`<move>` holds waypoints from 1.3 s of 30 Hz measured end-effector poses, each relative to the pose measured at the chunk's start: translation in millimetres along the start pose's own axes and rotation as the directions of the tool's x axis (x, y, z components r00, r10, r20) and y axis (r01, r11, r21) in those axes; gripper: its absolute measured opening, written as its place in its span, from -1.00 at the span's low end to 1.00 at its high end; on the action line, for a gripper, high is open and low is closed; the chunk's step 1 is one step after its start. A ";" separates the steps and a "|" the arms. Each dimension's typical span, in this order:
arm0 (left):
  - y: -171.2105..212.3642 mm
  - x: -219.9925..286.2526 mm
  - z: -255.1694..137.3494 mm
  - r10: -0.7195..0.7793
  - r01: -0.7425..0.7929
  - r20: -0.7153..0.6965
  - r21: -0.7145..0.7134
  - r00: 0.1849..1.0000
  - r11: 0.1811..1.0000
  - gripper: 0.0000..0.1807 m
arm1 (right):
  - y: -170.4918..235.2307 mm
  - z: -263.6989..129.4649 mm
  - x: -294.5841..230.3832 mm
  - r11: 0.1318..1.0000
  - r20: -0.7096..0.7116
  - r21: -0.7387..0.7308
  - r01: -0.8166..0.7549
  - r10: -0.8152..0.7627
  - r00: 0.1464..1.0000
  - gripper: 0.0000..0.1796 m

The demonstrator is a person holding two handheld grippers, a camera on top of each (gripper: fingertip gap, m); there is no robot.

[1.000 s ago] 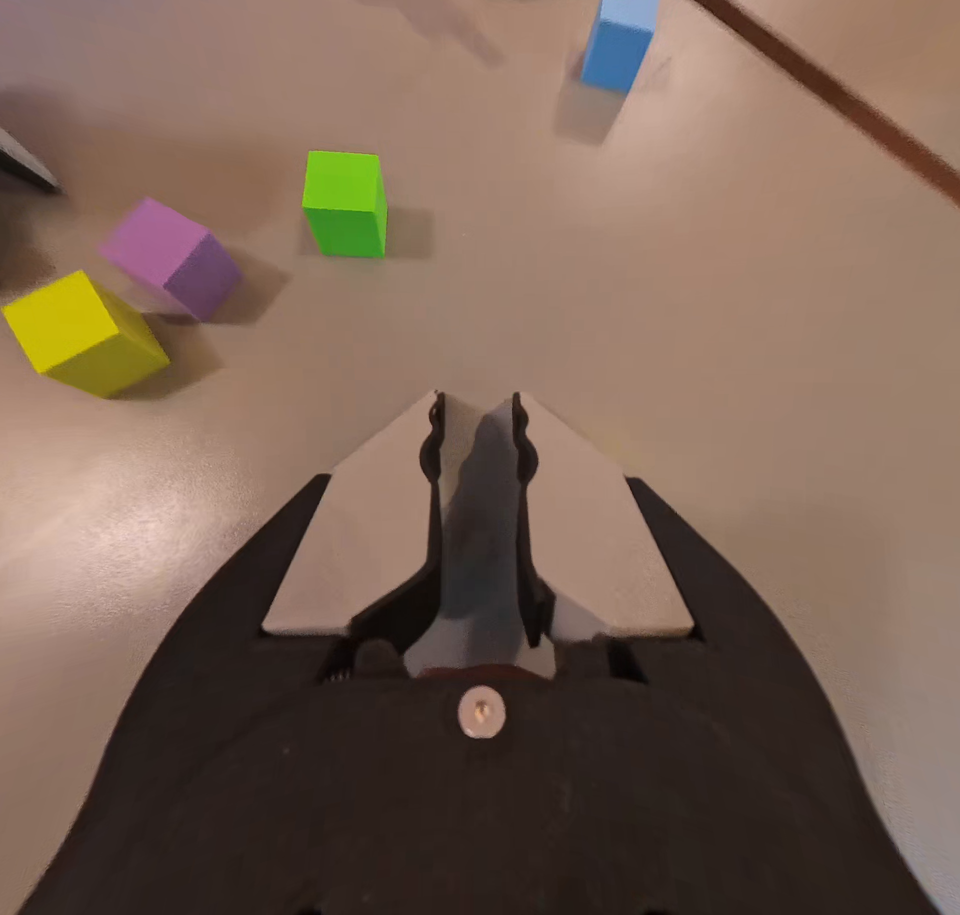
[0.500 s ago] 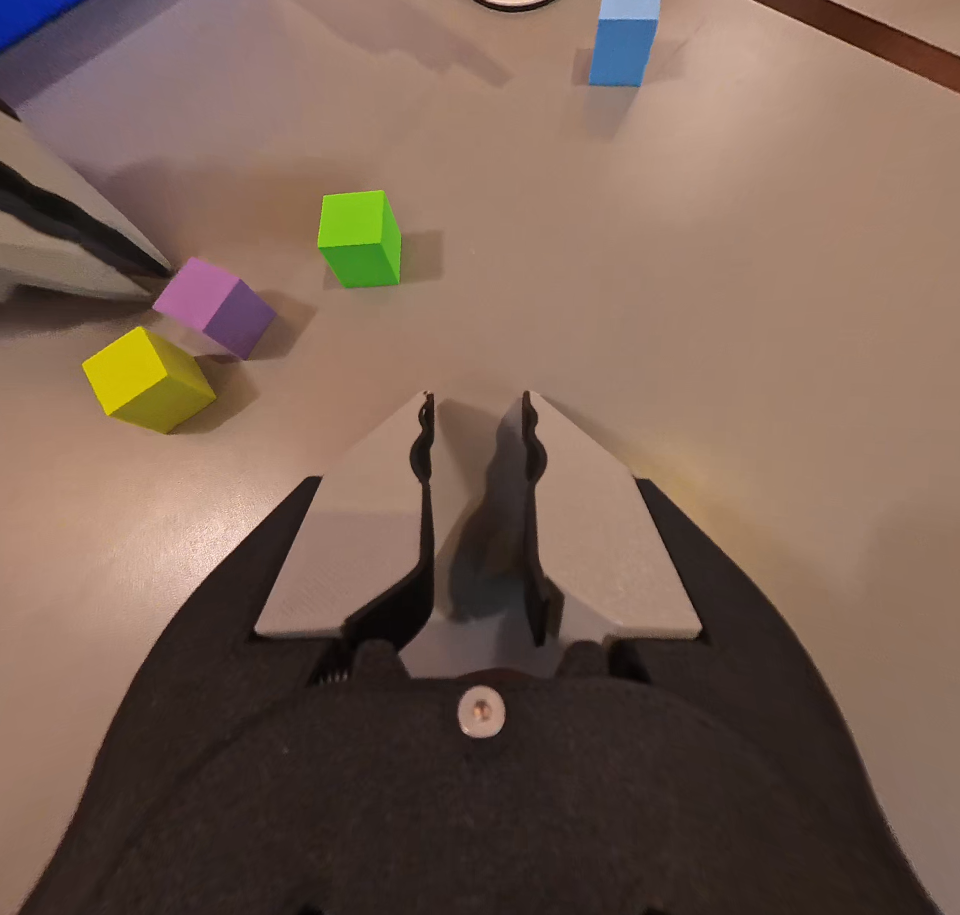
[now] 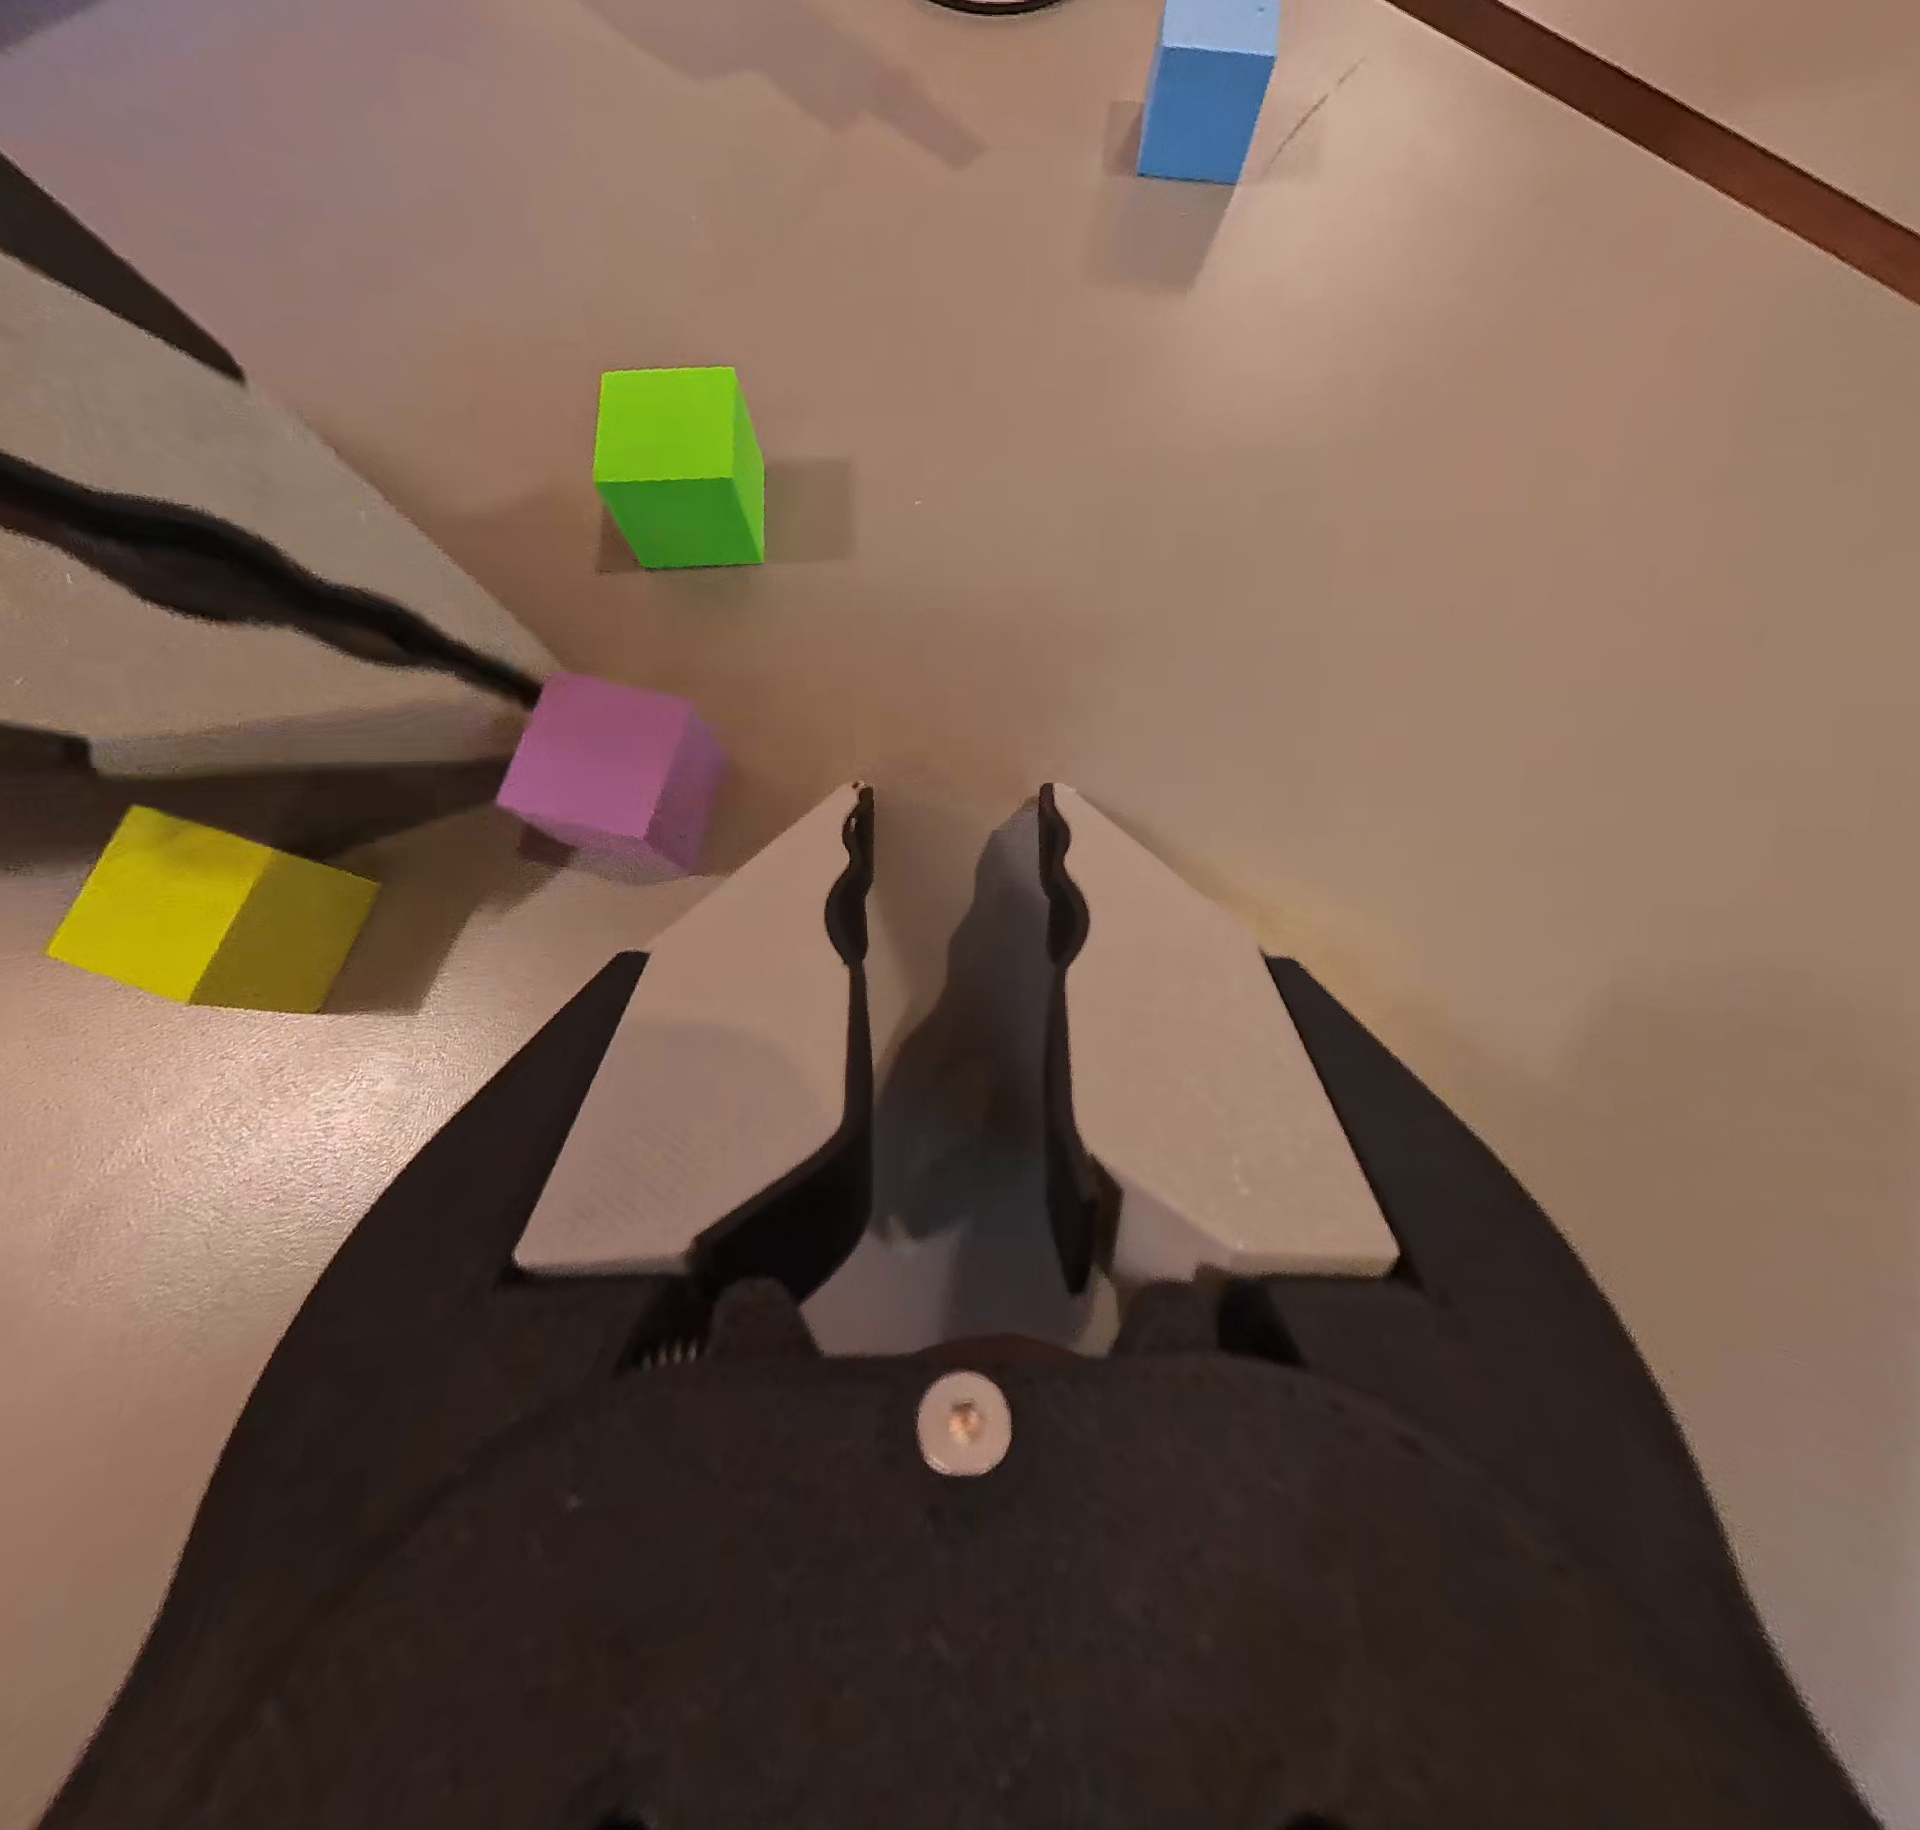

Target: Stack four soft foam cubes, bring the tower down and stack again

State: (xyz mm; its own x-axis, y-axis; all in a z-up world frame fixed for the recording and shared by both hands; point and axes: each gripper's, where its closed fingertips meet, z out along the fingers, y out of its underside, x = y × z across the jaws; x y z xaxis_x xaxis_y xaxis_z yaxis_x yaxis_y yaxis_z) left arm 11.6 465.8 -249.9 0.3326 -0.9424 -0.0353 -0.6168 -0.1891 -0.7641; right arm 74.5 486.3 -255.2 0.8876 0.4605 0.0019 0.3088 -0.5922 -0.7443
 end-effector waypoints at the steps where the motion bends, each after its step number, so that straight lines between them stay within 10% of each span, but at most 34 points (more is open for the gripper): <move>1: -4.6 -7.3 -2.3 -0.032 0.031 0.019 0.034 0.999 0.999 -1.00 | 0.5 -0.5 1.4 1.000 -0.005 0.000 -0.003 0.003 1.000 -0.68; 12: -23.0 -67.8 -15.6 -0.380 0.364 0.025 0.230 0.925 0.902 -0.44 | 0.8 -0.8 1.9 0.999 -0.043 -0.002 0.039 -0.039 0.998 -0.68; 23: 2.8 -47.6 2.2 0.037 -0.025 0.260 -0.051 0.965 0.998 -0.71 | 4.5 -4.3 5.4 1.000 -0.049 -0.003 0.015 -0.015 0.999 -0.66; 39: 92.3 -6.4 -101.8 0.181 -0.185 -0.186 -0.007 0.966 0.983 -0.71 | 5.9 -5.5 -1.0 0.999 0.005 -0.003 0.040 -0.040 0.999 -0.69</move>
State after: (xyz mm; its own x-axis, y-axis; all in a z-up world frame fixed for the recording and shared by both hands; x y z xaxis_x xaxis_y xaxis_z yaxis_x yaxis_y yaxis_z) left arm -120.2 426.3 -254.6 0.0768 -0.9957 -0.0522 -0.6724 -0.0131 -0.7401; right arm 77.4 478.7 -256.0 0.8729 0.4871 0.0288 0.3455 -0.5753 -0.7414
